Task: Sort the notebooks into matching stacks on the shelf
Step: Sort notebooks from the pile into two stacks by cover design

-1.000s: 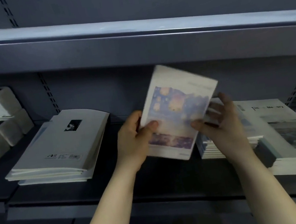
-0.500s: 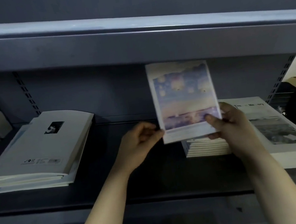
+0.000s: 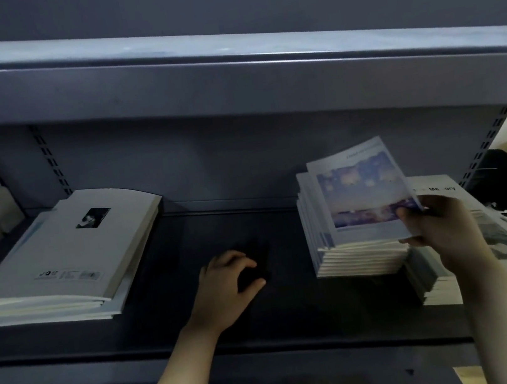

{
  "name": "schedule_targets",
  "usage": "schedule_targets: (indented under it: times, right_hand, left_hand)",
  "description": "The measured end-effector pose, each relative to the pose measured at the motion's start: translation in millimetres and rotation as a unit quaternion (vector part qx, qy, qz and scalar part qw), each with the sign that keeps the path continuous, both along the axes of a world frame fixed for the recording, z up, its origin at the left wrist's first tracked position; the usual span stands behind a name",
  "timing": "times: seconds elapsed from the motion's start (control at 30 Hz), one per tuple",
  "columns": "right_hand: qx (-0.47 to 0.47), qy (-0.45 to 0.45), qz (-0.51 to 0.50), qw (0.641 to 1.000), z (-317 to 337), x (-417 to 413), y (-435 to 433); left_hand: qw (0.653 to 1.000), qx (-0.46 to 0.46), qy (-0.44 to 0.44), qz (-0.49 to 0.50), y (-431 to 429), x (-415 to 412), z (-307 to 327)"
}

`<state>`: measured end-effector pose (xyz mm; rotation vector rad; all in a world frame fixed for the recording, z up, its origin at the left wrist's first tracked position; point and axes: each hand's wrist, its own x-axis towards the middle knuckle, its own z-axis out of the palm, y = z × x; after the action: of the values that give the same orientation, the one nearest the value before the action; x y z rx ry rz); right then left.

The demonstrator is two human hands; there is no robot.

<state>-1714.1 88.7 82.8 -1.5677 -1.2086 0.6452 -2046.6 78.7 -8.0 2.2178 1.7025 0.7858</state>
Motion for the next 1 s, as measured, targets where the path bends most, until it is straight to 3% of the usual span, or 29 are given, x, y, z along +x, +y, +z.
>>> schedule_targets:
  times: [0.3,0.53,0.77,0.87,1.0]
  right_hand:
    - [-0.013,-0.263,-0.039,0.964,-2,-4,6]
    - [-0.008,-0.279,-0.120,0.953,-6,-9,1]
    - [0.037,-0.345,-0.048,0.937,-3,-33,-10]
    - [0.053,-0.338,-0.025,0.939,0,-51,-18]
    - [0.080,-0.326,0.042,0.941,-1,-88,-30]
  left_hand:
    - [1.000,0.015,0.014,0.006,2,1,-3]
    - [0.999,0.016,0.029,0.004,1,1,-4]
    - [1.000,-0.016,0.000,-0.018,-9,-17,3]
    - [0.998,0.025,0.041,0.039,-14,-40,16]
    - [0.972,0.082,0.114,0.187,-18,-77,41]
